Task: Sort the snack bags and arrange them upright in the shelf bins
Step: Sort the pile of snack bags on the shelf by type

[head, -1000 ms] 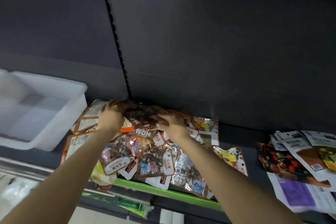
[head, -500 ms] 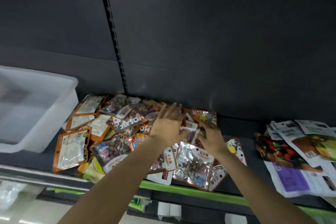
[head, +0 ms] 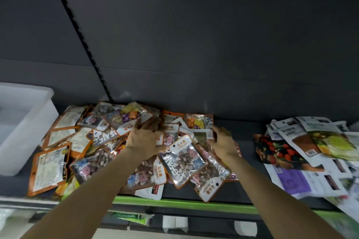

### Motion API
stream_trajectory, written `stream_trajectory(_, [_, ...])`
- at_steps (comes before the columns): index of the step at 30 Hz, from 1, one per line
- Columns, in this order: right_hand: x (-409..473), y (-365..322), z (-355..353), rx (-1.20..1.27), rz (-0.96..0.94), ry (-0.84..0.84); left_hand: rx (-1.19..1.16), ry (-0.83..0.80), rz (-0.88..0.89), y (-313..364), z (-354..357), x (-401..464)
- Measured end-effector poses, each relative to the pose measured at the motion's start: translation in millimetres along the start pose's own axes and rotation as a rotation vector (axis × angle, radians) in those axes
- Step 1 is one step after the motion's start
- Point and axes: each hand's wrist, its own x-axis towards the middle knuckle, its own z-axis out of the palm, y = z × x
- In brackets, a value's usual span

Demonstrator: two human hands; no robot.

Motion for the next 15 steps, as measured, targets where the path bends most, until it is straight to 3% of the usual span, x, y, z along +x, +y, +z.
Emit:
stream_trajectory(6, [10,-2,-7,0.186,0.108,0.073,-0.185,0.061,-0.057,21,-15,8])
stream_trajectory(10, [11,9,-44,0.195,0.131,0.271,-0.446,0.081,-0.070,38,-17,35])
stream_trajectory(12, [9,20,-61,0.152,0.127,0.288,-0.505,0.038,-0.104,48,-17,52])
stream_trajectory(15, [0,33,-77,0.127,0.109,0.307,-0.560,0.122,-0.161,51,-17,71])
